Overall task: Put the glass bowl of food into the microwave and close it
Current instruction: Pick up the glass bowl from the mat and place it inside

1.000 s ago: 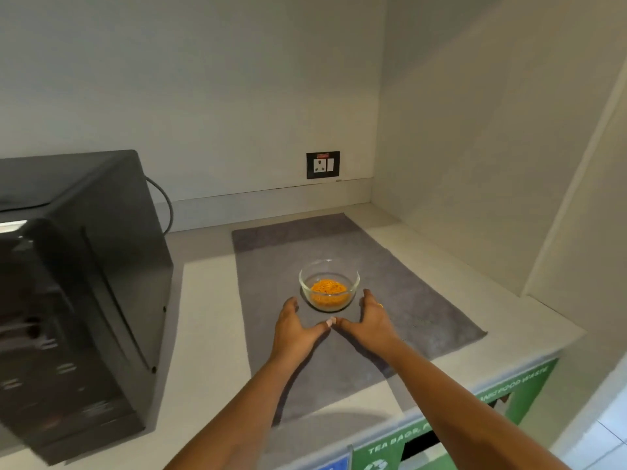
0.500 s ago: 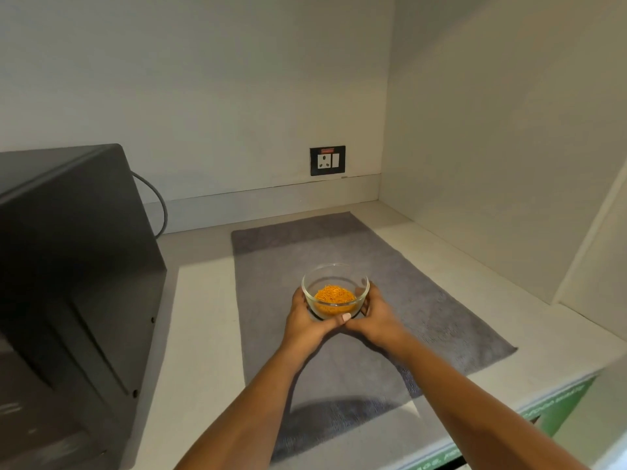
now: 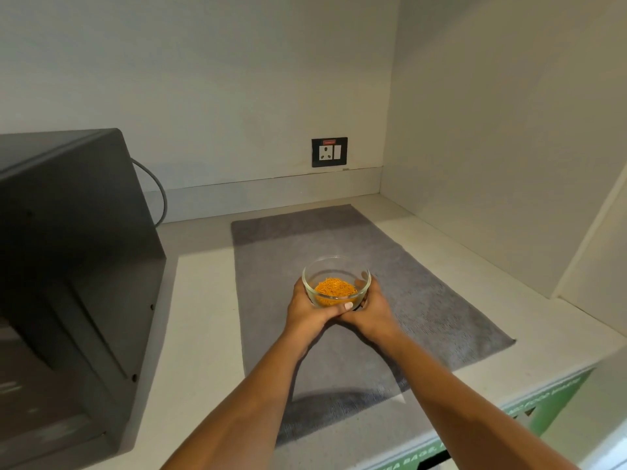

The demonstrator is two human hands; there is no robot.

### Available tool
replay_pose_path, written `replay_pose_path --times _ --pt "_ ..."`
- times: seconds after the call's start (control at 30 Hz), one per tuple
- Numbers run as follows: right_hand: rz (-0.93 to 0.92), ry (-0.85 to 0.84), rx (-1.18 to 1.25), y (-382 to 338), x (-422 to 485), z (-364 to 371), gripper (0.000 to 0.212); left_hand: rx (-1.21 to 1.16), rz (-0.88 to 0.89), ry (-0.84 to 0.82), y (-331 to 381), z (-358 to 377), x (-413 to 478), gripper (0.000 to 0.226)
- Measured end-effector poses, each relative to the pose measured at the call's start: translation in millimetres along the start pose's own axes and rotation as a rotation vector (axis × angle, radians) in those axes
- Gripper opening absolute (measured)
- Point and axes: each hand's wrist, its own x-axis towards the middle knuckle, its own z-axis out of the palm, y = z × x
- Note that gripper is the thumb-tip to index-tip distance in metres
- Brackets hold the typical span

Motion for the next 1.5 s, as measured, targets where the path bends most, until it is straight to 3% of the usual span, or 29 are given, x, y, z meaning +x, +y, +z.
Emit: replay_pose_path --times 0.37,0.8,1.1,1.5 --pt "0.027 -0.018 0.019 -18 -47 -1 0.094 0.036 -0.046 -0.018 7 -9 -45 0.099" --pt "0.060 0.021 -0.053 -53 -137 2 0.089 -0.109 -0.139 -0.052 18 -32 -140 0.097" --pt "0.096 0.016 -0.038 -107 -216 36 0.090 0.103 -0.039 0.008 45 -90 -222 0.093" --pt "0.079 -0.064 -0.049 -181 -318 111 0.093 0.064 -0.043 0.102 58 -189 -326 0.097"
